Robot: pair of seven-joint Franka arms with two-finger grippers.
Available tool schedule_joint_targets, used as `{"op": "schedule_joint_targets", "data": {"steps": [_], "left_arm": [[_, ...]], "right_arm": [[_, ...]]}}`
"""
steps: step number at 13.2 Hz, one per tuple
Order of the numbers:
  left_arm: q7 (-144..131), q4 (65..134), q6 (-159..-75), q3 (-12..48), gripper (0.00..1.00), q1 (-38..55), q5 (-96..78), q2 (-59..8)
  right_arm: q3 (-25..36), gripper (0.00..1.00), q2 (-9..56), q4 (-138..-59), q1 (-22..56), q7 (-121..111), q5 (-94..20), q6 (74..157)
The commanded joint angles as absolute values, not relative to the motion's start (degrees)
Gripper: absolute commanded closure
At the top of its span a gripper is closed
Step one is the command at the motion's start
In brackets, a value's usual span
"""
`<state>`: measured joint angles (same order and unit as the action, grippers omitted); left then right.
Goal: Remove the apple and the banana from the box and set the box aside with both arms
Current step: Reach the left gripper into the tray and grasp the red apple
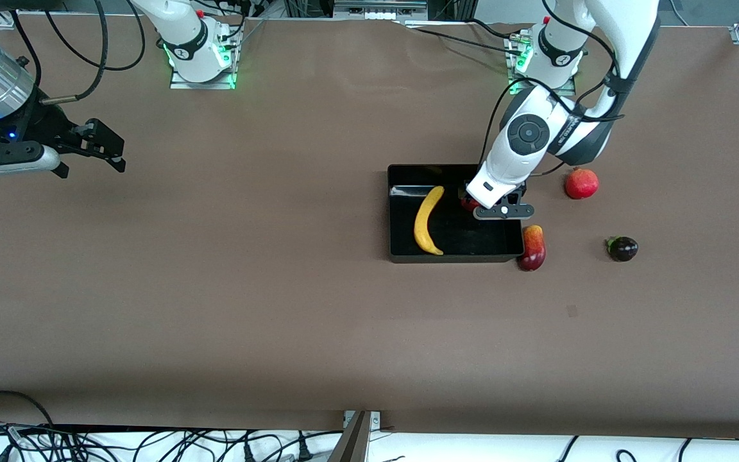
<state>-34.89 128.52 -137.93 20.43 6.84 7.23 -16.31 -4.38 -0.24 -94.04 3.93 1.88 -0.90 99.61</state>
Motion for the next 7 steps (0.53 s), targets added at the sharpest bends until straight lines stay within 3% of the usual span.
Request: {"op": "schedule_joint_targets", "data": {"steps": [1,7], "left_arm": [[-38.8,128.8,-140.3,20.8,0.0,9.1,9.1,-17.7],[-40.3,130.6,-145.0,20.8,0.01,8.3,15.2,-20.7]], "right_arm": [[-5.1,0.0,-0.4,-93.8,3.2,1.8,-0.4,99.3],[-5.1,0.0,-0.3,-93.8,3.2,1.8,-0.4,99.3]]}}
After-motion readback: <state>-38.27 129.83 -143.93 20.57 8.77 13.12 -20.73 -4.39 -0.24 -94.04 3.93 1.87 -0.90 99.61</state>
